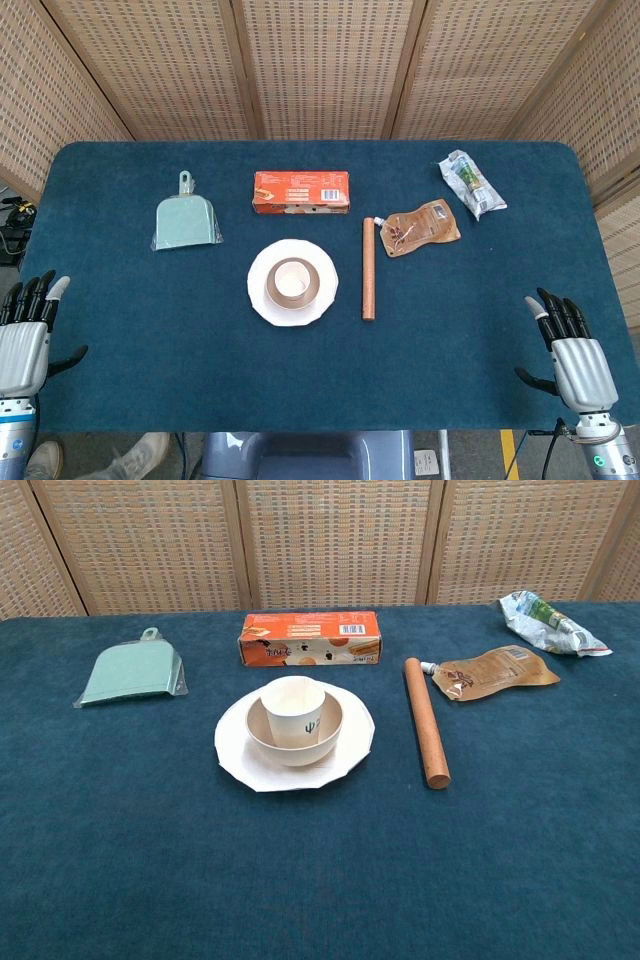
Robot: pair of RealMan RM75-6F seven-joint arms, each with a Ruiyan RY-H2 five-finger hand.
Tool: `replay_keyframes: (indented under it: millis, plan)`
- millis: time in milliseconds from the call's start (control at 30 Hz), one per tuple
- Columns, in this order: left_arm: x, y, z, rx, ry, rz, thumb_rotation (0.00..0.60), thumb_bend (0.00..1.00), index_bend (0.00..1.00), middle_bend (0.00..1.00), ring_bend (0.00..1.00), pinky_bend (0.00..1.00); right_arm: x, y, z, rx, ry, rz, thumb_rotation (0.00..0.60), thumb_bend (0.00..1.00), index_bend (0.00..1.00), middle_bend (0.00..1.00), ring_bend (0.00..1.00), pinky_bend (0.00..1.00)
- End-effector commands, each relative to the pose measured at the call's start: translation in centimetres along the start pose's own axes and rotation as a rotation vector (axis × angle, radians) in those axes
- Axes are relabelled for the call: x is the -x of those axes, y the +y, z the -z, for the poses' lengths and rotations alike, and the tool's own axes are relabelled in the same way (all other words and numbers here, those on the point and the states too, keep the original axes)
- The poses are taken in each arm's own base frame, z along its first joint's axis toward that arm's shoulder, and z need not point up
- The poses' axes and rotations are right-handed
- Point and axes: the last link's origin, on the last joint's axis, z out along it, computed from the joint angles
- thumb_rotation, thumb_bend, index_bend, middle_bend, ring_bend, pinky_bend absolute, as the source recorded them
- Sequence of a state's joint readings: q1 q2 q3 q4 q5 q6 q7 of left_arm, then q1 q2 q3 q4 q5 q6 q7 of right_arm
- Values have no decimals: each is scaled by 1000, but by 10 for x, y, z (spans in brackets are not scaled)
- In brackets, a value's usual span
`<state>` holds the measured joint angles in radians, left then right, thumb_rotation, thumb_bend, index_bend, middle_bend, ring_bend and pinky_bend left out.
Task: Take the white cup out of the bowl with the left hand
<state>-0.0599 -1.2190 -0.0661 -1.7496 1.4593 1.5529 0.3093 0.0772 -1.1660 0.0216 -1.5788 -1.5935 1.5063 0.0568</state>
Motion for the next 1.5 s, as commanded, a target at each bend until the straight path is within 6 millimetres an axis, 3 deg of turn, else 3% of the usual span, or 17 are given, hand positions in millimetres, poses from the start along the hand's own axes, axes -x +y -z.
replay_keyframes:
  millis: [33,300,500,633,867,1200,1500]
  plan:
    - [1,1,0,2,-2,-1,600,50,0,0,0,0,-1,0,0,-1,2,-1,600,125,0,0,0,0]
    - [3,6,-2,24,-9,-8,600,50,0,0,0,0,-4,1,0,-3,15,-17,600,125,0,0,0,0]
    - [6,27,-23,101,-39,-14,600,50,0,0,0,0,-8,8,-5,17,34,-30,600,126,0,0,0,0]
    - [2,53,-53,181,-69,-41,600,51,0,0,0,0,-9,14,-8,41,40,-36,600,126,0,0,0,0]
    - [-3,120,-109,356,-150,-87,600,63,34,0,0,0,-13,26,-17,89,70,-30,600,126,0,0,0,0]
    - [3,181,-148,474,-229,-129,600,71,155,0,0,0,-11,42,-23,145,66,-36,600,126,0,0,0,0]
    - [29,231,-168,555,-310,-202,600,72,165,0,0,0,-13,60,-27,206,68,-58,600,125,0,0,0,0]
